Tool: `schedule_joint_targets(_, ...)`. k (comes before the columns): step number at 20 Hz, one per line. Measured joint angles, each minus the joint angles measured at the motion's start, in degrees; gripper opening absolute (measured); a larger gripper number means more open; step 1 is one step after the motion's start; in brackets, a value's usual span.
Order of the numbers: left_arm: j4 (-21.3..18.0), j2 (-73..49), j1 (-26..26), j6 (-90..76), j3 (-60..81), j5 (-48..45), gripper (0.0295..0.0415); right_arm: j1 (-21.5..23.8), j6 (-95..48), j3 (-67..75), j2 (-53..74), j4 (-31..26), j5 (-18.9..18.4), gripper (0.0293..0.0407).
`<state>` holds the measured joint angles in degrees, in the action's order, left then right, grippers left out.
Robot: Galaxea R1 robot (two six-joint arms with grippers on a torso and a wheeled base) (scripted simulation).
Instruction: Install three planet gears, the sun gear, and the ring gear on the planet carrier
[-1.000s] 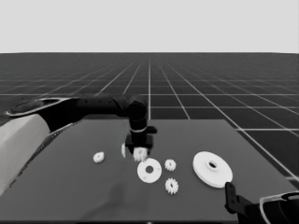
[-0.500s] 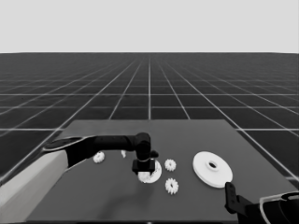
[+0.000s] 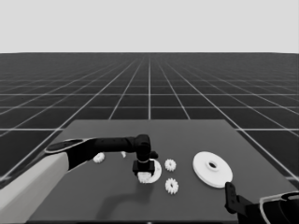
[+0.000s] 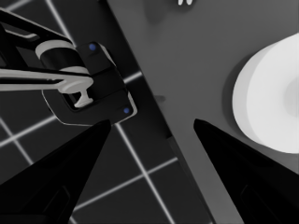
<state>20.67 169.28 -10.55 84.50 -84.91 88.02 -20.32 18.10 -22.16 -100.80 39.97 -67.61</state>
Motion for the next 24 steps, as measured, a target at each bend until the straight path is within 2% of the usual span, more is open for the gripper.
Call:
schedule_joint_targets(5, 0.01, 0.00, 0.00, 0.00, -0.01, 0.00, 0.0385, 0.00, 0.00, 0.00, 0.00, 0.00, 0.00, 0.0385)
schedule_joint_targets(6, -8.38, -1.58, 6.72, 4.85, 6.95, 2.77, 0.0385, 0.00, 0.00, 0.00, 0.00, 0.00, 0.00, 0.0385)
schedule_joint_targets(7, -14.43, -1.79, 13.77, 6.67, 9.05, 2.88, 0.0385, 0.00, 0.00, 0.00, 0.00, 0.00, 0.00, 0.0385)
schedule_joint_targets(8, -18.18, -1.68, 18.02, 6.82, 9.08, 2.50, 0.0385, 0.00, 0.00, 0.00, 0.00, 0.00, 0.00, 0.0385)
schedule_joint_targets(10, -21.67, -1.47, 21.81, 6.26, 8.30, 2.09, 0.0385, 0.00, 0.00, 0.00, 0.00, 0.00, 0.00, 0.0385)
schedule_joint_targets(15, -23.35, -1.33, 23.44, 5.71, 7.63, 1.94, 0.0385, 0.00, 0.00, 0.00, 0.00, 0.00, 0.00, 0.0385)
schedule_joint_targets(16, -23.28, -11.42, 23.28, -7.99, 11.65, 2.34, 0.0386, 0.00, 0.00, 0.00, 0.00, 0.00, 0.00, 0.0385)
schedule_joint_targets(17, -23.08, -24.04, 23.23, -19.52, 8.84, 2.82, 0.0385, 0.00, 0.00, 0.00, 0.00, 0.00, 0.00, 0.0385)
schedule_joint_targets(18, -22.84, -28.63, 23.17, -28.63, 2.07, 3.13, 0.0385, 0.00, 0.00, 0.00, 0.00, 0.00, 0.00, 0.0385)
schedule_joint_targets(20, -22.52, -29.58, 23.06, -38.04, -7.81, 3.32, 0.0385, 0.00, 0.00, 0.00, 0.00, 0.00, 0.00, 0.0385)
schedule_joint_targets(24, -22.36, -28.67, 22.94, -42.80, -13.61, 3.33, 0.0385, 0.00, 0.00, 0.00, 0.00, 0.00, 0.00, 0.0385)
